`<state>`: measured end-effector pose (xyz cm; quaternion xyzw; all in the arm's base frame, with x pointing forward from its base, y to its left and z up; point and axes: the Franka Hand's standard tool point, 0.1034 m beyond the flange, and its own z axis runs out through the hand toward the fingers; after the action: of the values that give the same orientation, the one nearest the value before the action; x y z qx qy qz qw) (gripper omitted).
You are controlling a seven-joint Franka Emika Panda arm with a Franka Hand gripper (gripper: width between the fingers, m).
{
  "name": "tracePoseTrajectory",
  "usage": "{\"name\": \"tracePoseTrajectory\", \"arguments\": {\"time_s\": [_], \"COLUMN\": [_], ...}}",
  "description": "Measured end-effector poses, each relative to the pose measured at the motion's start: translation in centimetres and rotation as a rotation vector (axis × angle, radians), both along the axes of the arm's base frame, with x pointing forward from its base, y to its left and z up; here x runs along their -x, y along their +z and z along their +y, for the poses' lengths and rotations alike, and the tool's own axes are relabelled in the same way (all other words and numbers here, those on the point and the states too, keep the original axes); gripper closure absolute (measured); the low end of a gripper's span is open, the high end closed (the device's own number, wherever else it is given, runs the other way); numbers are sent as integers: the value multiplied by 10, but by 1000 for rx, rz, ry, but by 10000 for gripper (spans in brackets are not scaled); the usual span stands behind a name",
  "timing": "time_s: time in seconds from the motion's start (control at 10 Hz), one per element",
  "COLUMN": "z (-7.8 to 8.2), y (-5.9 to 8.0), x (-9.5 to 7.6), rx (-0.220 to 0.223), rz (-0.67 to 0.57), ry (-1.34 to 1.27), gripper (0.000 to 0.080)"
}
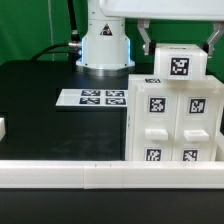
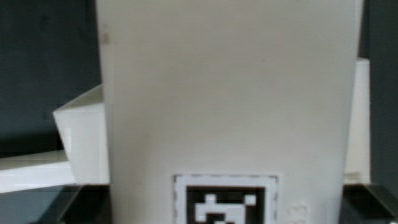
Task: Assemble cabinet
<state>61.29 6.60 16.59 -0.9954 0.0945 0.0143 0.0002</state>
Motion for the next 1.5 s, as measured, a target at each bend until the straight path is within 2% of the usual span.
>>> {"name": "tracePoseTrajectory", "arguments": {"time_s": [0.1,0.5,1.1,1.5], "z": [0,2,2,11], "y": [0,-1,-2,-2], "x": [0,0,-2,-2], "rx": [0,-1,5,5], "rz": [0,-8,1,-1], "ry": [-3,-401,-1230,-1533], "gripper": [245,245,245,245]}}
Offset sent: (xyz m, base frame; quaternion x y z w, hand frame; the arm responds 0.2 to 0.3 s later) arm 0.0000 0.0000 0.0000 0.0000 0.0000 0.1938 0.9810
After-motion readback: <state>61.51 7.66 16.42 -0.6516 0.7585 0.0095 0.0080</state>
